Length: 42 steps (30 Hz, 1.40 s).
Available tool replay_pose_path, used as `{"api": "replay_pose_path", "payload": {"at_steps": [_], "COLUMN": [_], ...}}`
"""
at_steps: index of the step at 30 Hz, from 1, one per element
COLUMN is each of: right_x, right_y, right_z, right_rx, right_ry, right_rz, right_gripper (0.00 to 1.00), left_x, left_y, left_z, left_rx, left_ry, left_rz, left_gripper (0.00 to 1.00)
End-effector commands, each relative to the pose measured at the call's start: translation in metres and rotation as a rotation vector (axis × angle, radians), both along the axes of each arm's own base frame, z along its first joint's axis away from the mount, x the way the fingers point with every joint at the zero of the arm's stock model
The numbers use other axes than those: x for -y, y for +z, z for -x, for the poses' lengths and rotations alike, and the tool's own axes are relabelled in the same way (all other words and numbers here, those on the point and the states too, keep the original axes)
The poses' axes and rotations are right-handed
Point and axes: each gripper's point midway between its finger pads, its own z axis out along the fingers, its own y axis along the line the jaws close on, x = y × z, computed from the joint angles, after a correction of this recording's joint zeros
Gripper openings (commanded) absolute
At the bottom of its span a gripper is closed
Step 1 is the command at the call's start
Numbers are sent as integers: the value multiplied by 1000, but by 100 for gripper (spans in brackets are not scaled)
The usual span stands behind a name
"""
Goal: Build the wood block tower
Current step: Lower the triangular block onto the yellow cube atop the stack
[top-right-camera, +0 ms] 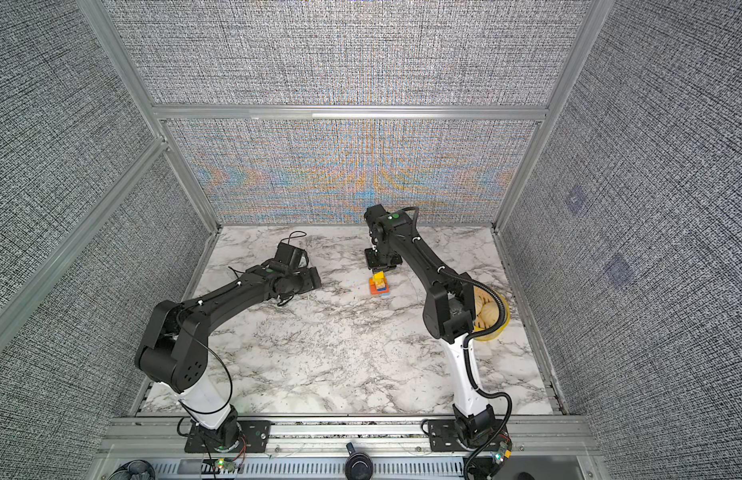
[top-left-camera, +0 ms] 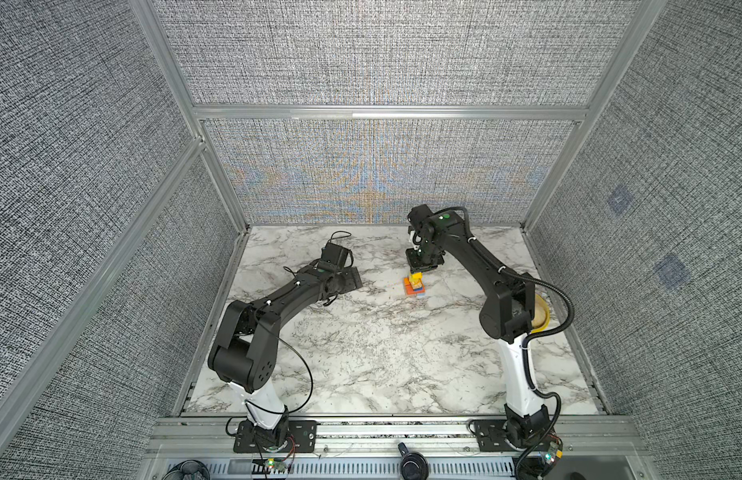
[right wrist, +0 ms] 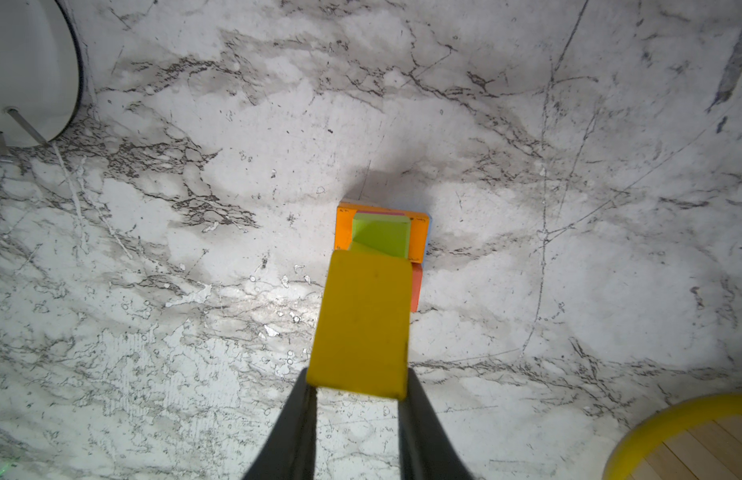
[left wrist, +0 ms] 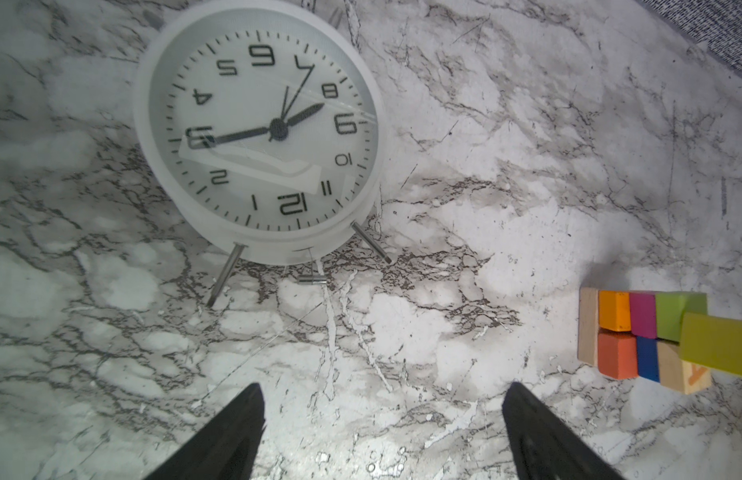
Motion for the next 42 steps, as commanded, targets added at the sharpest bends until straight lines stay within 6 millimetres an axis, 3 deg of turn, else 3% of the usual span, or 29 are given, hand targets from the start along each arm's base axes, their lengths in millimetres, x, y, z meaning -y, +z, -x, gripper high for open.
{"api": "replay_pose_path", "payload": {"at_steps": [1, 16, 28, 35, 42], "right_x": [-1, 2, 1, 3, 2], "right_y": [-1, -5, -8, -5, 0], "right_z": [1, 0, 0, 1, 0], "right_rx": [-11, -18, -22, -16, -1], "right_ry": [6, -2, -5, -3, -4], "right_rz": [-3, 0, 1, 6, -5], "right_gripper": [22, 24, 39, 53, 58], "left_x": [-1, -2, -2, -2, -3], "left_y": [-3, -4, -5, -4, 0], "left_z": [1, 1, 2, 2, 3], "left_rx": [-10, -12, -13, -10, -3], "left_ry": [-2, -1, 0, -1, 1], "left_rz": [-12, -12, -12, -12, -11], "left_gripper": [91, 91, 91, 91, 91]}}
